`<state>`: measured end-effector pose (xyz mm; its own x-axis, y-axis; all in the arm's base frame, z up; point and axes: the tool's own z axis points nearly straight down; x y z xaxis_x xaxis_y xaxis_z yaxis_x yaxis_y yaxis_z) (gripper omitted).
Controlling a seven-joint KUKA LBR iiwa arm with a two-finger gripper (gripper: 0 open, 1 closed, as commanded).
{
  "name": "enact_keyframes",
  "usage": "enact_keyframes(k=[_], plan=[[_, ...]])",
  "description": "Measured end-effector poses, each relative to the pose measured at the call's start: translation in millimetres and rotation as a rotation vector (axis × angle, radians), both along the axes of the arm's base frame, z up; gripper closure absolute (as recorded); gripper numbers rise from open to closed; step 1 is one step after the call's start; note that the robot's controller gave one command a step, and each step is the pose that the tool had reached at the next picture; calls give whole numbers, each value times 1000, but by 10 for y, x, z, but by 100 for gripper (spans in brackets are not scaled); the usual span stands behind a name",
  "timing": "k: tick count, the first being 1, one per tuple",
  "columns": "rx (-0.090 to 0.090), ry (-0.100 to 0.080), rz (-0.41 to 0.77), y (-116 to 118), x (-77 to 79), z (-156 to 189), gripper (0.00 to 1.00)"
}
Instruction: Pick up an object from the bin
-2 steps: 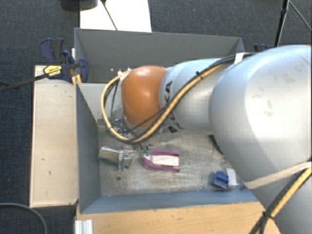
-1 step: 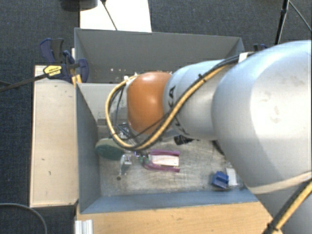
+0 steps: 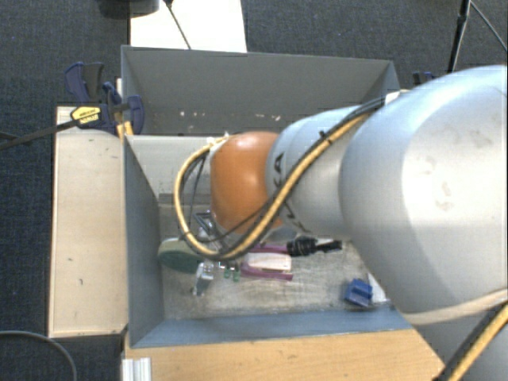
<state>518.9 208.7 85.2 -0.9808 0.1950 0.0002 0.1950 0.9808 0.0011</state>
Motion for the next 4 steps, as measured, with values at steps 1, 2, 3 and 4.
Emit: enact_keyframes(k=[1,2,3,4], plan=[[0,-3,-161,-70,396,13,0],[0,-3,-271,-228,614,-36,0],[0,-3,-270,-222,610,-37,100],[4,-8,-239,-78,570,910,100]])
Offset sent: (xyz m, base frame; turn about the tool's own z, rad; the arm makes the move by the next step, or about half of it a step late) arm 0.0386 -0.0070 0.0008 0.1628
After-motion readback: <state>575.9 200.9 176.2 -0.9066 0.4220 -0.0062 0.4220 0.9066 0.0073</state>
